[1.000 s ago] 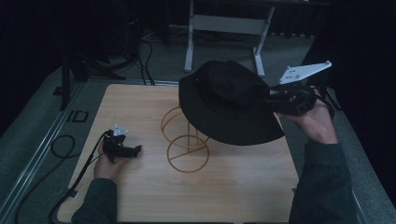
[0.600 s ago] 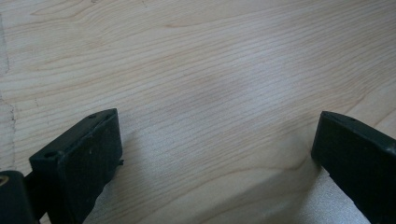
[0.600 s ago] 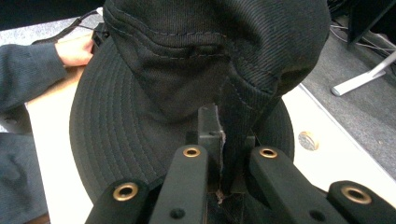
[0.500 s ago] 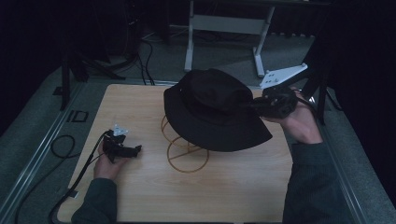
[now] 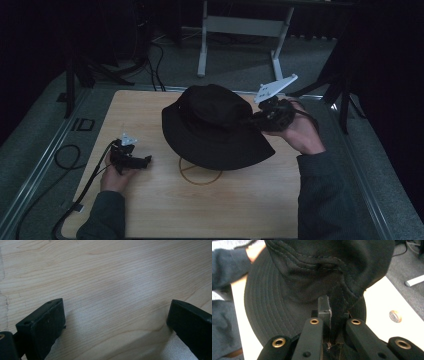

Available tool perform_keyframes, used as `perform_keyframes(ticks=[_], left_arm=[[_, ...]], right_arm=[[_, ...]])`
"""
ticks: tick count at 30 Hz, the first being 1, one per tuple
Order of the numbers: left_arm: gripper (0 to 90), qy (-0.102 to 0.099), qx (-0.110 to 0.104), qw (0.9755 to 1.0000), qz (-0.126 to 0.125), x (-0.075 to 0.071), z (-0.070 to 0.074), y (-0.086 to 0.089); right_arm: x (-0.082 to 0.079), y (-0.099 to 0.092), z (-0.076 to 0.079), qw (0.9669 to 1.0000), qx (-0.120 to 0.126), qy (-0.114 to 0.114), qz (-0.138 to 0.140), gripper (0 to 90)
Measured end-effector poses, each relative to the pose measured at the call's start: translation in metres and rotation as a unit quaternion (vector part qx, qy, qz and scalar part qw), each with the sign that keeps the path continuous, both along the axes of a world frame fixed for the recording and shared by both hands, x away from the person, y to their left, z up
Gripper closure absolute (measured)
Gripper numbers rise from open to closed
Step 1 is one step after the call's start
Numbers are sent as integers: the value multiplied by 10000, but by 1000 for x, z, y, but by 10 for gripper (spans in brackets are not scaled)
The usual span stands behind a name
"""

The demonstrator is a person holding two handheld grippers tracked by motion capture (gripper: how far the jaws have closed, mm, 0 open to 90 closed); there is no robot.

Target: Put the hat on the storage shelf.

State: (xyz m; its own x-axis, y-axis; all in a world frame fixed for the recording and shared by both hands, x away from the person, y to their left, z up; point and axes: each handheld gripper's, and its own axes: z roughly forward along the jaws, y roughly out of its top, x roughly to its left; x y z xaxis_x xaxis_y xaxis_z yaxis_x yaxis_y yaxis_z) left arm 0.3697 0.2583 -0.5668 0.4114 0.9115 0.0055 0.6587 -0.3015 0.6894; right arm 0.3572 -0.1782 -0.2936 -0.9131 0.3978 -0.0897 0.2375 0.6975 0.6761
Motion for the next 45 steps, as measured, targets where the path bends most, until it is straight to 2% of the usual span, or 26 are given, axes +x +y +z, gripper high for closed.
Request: perform_keyframes(ticks=[7,11,14,22,30,33,39,45], left_arm=[[20,3,6,10000,-7,0,0,0],[20,4,6,10000,-7,0,0,0],[20,4,6,10000,-9,0,0,0],[20,4,7,10000,-7,0,0,0],[20,4,7,10000,-7,0,0,0],[20,4,7,10000,-8,0,0,0],[20,4,7,10000,-7,0,0,0],[20,4,6,10000,-7,0,0,0]], right_arm=[[2,11,-8,9998,-144,46,86,865],[1,18,-14,9993,-259,108,242,836],[2,21,-16,9991,-311,150,234,823],[3,26,-19,9987,-333,225,311,765],[5,28,-19,9992,-251,163,267,733],[7,28,-19,9994,-275,131,192,674],[9,25,-21,9985,-484,264,66,523],[10,19,-23,9977,-557,375,27,484]])
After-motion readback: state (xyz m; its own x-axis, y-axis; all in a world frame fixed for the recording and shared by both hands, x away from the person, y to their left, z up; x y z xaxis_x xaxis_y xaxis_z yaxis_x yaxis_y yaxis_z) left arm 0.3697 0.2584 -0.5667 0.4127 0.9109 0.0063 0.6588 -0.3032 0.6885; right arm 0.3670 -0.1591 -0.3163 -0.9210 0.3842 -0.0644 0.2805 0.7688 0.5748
